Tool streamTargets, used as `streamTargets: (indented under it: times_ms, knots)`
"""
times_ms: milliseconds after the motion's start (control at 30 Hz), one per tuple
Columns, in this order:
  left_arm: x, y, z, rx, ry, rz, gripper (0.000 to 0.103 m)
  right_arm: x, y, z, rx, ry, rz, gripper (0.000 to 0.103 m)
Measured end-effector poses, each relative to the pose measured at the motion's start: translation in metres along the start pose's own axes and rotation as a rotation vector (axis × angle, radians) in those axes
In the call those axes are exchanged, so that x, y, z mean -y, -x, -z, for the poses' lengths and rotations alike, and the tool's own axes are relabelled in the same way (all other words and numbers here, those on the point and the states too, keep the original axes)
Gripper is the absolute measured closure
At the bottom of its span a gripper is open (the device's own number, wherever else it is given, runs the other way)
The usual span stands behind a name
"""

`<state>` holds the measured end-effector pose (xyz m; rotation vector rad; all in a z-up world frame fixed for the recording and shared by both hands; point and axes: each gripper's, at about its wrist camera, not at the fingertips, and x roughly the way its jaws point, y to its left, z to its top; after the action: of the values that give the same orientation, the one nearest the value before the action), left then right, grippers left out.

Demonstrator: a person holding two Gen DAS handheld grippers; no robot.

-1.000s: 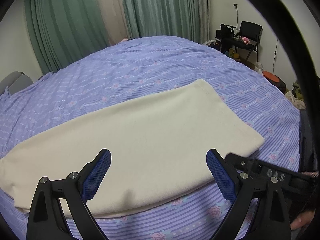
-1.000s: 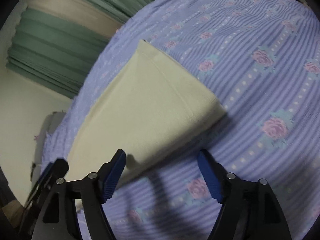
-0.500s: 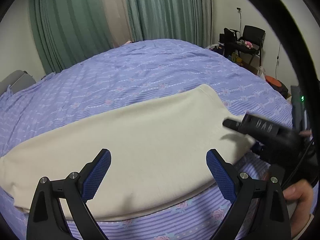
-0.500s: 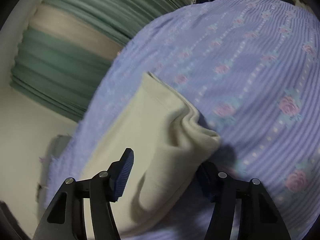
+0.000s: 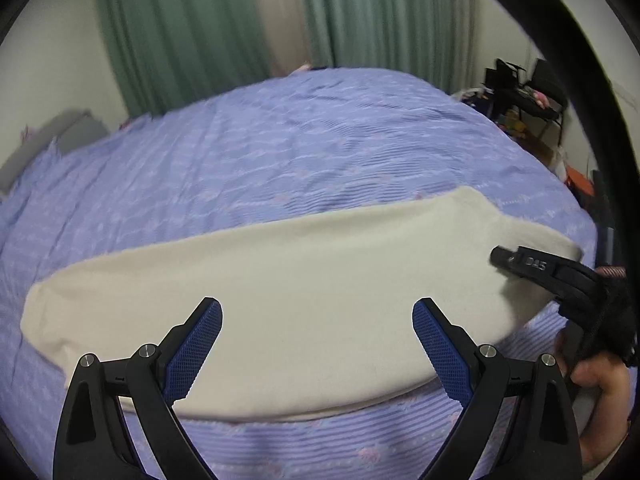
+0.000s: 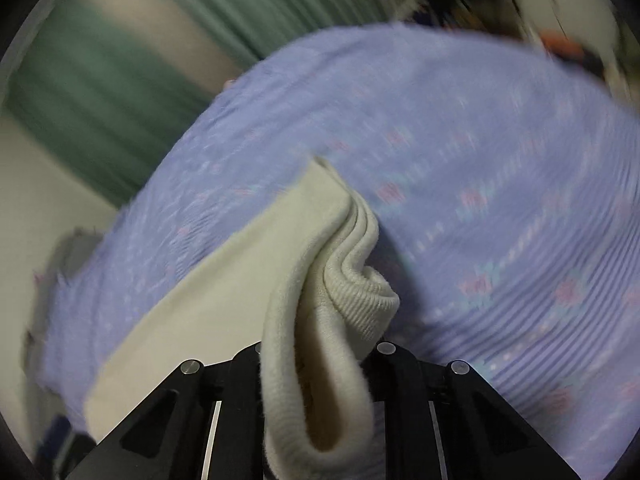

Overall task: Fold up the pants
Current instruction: 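Lift the cuff with the right gripper, fold it over the pants, open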

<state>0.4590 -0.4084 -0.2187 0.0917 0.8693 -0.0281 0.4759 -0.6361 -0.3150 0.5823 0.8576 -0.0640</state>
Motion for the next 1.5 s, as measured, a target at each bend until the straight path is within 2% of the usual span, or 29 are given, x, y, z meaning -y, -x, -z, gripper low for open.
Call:
streamTargets:
  times_ms: [133, 300, 367, 500, 600, 733, 900, 1100, 1233, 1300, 1400, 1467, 1500]
  knots:
    - [-0.041, 0.012, -0.01, -0.031, 0.066, -0.001, 0.006, -0.055, 0.03, -0.011, 0.045, 0.147, 0.014, 0.085]
    - [-0.131, 0.035, -0.01, 0.012, 0.162, 0.001, 0.006, -0.129, 0.051, -0.009, 0.073, 0.351, 0.048, 0.085]
    - [-0.162, 0.037, -0.008, 0.001, 0.173, 0.01, 0.006, -0.166, 0.061, -0.001, 0.086, 0.439, 0.071, 0.085]
    - [-0.241, 0.05, -0.006, -0.011, 0.197, 0.008, 0.006, -0.236, 0.085, 0.026, 0.098, 0.58, 0.09, 0.085]
    - [-0.29, 0.057, -0.004, -0.014, 0.17, 0.017, 0.006, -0.291, 0.088, 0.055, 0.099, 0.68, 0.1, 0.085]
    - [-0.344, 0.06, 0.0, -0.005, 0.106, 0.009, 0.006, -0.362, 0.075, 0.1, 0.06, 0.786, 0.111, 0.085]
    - [-0.41, 0.056, 0.015, -0.017, 0.097, 0.004, 0.006, -0.428, 0.04, 0.156, -0.017, 0.886, 0.105, 0.085]
    - [-0.471, 0.035, 0.053, -0.109, 0.159, -0.032, 0.006, -0.47, -0.015, 0.23, -0.193, 0.961, 0.086, 0.085]
    - [-0.484, 0.022, 0.073, -0.161, 0.183, -0.061, 0.006, -0.483, -0.054, 0.28, -0.299, 1.049, 0.12, 0.085]
    - [-0.491, 0.017, 0.082, -0.182, 0.187, -0.074, 0.006, -0.484, -0.066, 0.292, -0.329, 1.067, 0.138, 0.082]
    - [-0.491, 0.017, 0.089, -0.196, 0.173, -0.094, 0.006, -0.487, -0.076, 0.302, -0.359, 1.049, 0.142, 0.076]
    - [-0.492, 0.016, 0.091, -0.202, 0.158, -0.113, 0.006, -0.488, -0.075, 0.305, -0.375, 1.02, 0.102, 0.057]
    - [-0.491, 0.017, 0.092, -0.201, 0.15, -0.127, 0.006, -0.489, -0.072, 0.305, -0.396, 0.986, 0.043, 0.052]
